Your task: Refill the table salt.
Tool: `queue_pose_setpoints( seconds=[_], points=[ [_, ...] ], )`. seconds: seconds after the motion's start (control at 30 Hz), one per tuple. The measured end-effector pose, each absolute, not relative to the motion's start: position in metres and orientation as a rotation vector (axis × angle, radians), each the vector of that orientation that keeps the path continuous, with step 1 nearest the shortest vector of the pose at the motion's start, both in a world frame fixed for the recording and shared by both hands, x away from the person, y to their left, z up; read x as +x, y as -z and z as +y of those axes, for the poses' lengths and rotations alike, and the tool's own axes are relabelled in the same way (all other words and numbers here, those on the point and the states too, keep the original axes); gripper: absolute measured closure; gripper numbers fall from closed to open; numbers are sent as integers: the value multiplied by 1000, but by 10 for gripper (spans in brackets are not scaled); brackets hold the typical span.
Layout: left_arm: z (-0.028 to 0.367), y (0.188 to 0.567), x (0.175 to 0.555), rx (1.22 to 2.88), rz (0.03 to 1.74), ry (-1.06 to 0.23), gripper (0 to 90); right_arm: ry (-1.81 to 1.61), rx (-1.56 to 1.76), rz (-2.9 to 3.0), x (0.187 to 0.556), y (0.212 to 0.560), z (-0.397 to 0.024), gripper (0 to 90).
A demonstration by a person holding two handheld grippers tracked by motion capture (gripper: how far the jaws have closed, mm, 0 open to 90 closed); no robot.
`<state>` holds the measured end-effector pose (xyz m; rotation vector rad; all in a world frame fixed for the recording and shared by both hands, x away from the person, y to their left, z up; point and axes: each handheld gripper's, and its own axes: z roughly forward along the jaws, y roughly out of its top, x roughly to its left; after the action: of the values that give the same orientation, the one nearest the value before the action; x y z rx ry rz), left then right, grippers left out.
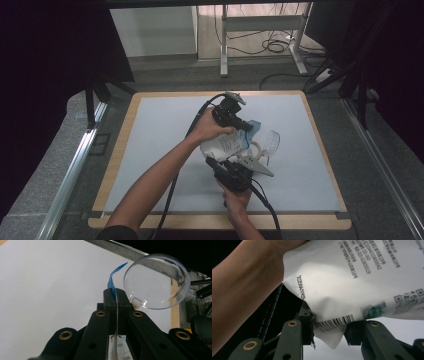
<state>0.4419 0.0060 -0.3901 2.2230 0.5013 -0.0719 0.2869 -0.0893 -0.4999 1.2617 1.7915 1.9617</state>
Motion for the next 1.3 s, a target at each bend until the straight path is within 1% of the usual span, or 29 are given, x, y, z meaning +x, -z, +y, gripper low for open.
queue_pose_setpoints(
  seconds=[1.3],
  points=[
    [5, 387, 441, 2236, 496, 63, 896, -1968, 1255, 1782, 286, 499, -89, 652]
  ],
)
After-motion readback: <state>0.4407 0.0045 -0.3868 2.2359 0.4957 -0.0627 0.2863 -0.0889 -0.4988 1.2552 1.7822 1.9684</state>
